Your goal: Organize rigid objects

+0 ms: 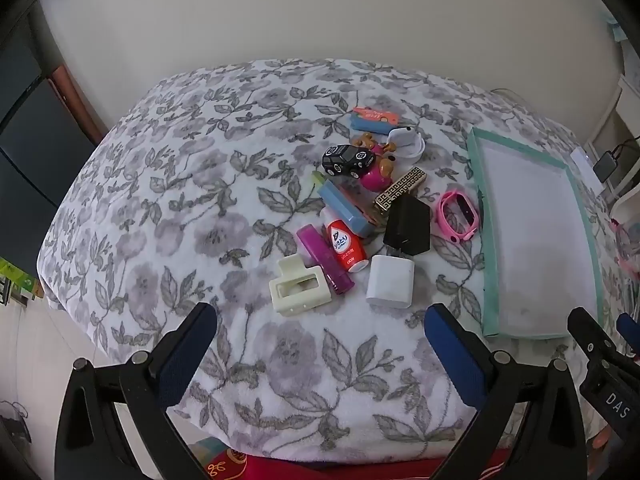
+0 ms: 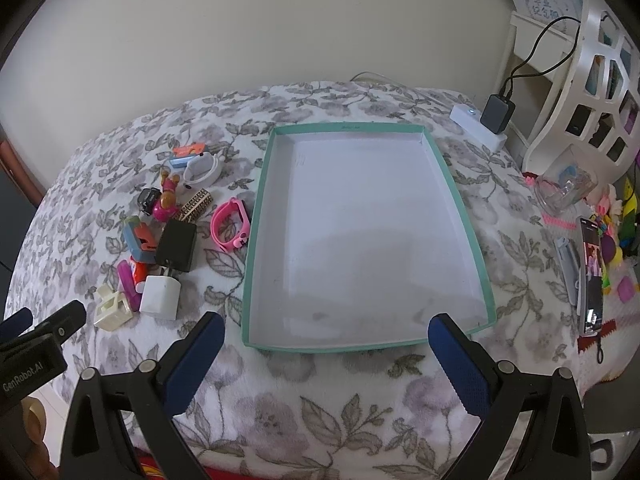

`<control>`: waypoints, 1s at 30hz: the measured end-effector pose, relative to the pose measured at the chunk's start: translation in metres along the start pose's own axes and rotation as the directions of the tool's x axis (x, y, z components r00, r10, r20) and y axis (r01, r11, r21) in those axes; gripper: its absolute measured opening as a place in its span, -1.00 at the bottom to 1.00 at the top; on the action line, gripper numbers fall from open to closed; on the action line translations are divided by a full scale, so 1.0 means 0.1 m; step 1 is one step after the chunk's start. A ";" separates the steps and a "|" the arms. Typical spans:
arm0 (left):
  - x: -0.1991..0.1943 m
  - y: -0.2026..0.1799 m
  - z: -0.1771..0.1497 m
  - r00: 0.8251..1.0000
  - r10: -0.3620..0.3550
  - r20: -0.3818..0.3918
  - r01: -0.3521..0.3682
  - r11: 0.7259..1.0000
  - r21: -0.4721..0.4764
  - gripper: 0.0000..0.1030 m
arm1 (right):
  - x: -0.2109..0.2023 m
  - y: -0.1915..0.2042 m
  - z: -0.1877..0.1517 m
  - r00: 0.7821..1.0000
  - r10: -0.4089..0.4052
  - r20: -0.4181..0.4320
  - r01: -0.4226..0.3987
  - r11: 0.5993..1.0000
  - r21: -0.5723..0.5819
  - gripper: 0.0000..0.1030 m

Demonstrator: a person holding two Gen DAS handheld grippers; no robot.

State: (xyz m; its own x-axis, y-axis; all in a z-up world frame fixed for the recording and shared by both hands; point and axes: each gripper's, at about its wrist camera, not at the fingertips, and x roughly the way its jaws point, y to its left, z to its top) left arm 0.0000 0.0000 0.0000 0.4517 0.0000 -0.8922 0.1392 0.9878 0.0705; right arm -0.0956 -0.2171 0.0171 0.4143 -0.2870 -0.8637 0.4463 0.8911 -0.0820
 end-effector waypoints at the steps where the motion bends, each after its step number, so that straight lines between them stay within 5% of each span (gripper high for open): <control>1: 0.00 0.00 0.00 1.000 -0.001 0.000 0.001 1.000 0.000 1.00 | 0.00 0.01 0.00 1.000 -0.001 0.000 0.001 1.000 -0.001 1.00; 30: 0.04 0.08 0.07 1.000 -0.012 -0.013 0.012 1.000 0.003 1.00 | 0.00 0.09 0.11 1.000 0.010 0.003 -0.010 0.998 -0.055 1.00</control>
State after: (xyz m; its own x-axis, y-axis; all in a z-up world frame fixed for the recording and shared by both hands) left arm 0.0092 0.0069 0.0000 0.4386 -0.0098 -0.8986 0.1472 0.9872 0.0610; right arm -0.0831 -0.2128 0.0213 0.4214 -0.2789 -0.8629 0.3976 0.9120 -0.1006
